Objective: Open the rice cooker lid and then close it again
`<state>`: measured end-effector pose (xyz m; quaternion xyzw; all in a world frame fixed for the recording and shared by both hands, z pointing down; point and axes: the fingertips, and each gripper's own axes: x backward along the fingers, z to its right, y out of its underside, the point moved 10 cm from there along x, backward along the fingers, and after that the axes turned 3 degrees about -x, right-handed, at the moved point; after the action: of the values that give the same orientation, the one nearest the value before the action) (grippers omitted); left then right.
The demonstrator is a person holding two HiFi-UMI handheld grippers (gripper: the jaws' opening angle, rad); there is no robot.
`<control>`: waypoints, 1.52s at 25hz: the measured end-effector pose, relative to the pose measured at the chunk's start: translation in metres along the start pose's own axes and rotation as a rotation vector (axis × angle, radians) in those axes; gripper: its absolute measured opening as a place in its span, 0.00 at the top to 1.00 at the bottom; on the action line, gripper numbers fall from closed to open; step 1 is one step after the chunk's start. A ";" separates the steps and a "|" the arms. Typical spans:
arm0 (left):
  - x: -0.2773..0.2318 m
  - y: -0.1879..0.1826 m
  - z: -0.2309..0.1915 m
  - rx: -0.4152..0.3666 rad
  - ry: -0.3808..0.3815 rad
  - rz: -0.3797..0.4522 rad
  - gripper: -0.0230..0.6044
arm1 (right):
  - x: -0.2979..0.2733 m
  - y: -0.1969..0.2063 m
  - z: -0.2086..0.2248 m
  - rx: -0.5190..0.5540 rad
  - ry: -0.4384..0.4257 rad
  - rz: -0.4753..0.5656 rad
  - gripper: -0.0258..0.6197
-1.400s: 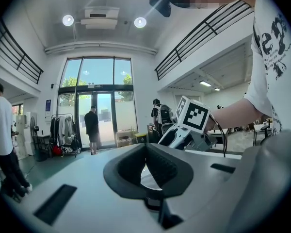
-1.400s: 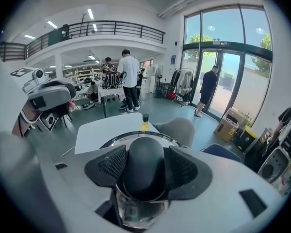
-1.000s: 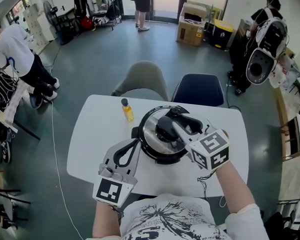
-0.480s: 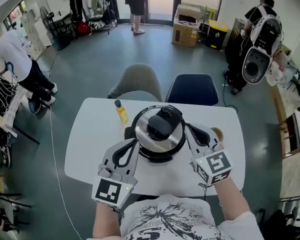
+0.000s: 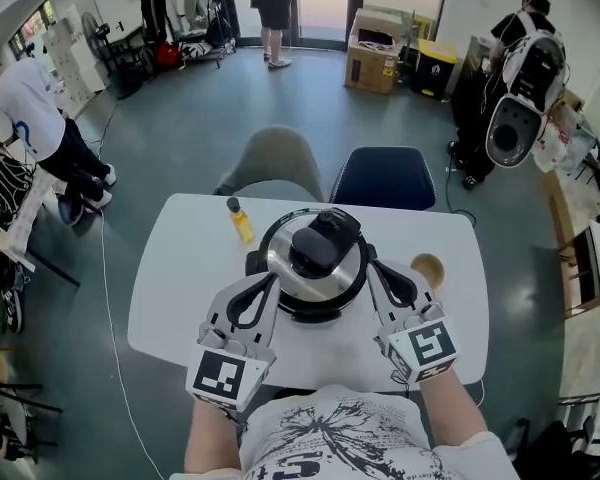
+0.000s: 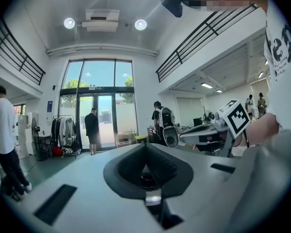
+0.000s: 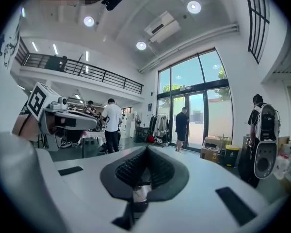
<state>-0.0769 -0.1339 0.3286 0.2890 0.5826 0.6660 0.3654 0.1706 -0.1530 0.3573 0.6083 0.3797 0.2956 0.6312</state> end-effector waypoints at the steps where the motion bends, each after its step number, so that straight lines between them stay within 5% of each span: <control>1: 0.000 0.000 0.001 -0.003 0.002 0.001 0.94 | 0.001 -0.001 0.000 0.000 -0.004 0.003 0.94; 38: -0.005 -0.001 -0.002 -0.030 -0.026 0.003 0.94 | -0.003 -0.008 -0.003 0.012 -0.043 0.054 0.94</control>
<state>-0.0759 -0.1394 0.3279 0.2930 0.5675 0.6714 0.3759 0.1657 -0.1550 0.3501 0.6283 0.3512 0.2974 0.6273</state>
